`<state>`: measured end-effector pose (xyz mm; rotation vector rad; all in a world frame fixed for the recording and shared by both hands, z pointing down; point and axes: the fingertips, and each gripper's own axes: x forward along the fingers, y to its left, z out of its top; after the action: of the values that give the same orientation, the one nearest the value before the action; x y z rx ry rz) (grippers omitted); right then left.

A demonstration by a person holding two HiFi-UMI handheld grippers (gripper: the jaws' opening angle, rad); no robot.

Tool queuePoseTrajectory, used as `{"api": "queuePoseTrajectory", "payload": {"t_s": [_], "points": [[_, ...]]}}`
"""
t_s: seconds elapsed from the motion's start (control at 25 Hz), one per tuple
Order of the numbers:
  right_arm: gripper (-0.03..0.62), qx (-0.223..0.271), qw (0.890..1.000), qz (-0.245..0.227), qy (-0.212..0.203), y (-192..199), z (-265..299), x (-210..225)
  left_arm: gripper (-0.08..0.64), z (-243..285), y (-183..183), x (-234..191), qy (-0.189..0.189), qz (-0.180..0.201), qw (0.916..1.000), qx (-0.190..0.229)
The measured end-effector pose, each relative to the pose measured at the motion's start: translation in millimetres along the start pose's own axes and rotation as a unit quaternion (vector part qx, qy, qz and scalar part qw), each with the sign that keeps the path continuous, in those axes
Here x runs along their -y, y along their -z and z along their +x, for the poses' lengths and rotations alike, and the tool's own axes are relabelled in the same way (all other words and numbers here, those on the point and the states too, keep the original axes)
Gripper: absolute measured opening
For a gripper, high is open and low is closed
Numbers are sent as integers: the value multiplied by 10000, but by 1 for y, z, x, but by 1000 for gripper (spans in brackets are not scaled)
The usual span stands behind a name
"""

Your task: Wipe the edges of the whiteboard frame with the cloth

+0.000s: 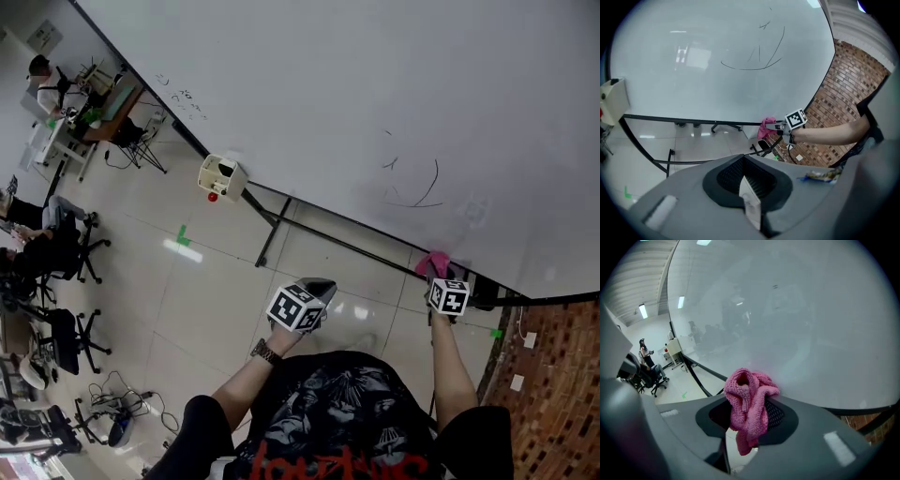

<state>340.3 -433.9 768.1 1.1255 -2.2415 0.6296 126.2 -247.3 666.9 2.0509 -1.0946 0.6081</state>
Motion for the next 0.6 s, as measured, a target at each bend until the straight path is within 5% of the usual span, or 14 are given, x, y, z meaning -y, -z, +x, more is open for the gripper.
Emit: {"api": "queuePoseTrajectory", "payload": {"t_s": [0.6], "points": [[126, -229, 9980, -581, -15, -32, 51, -142, -2, -70, 55, -59, 393, 120, 9991, 118]]}}
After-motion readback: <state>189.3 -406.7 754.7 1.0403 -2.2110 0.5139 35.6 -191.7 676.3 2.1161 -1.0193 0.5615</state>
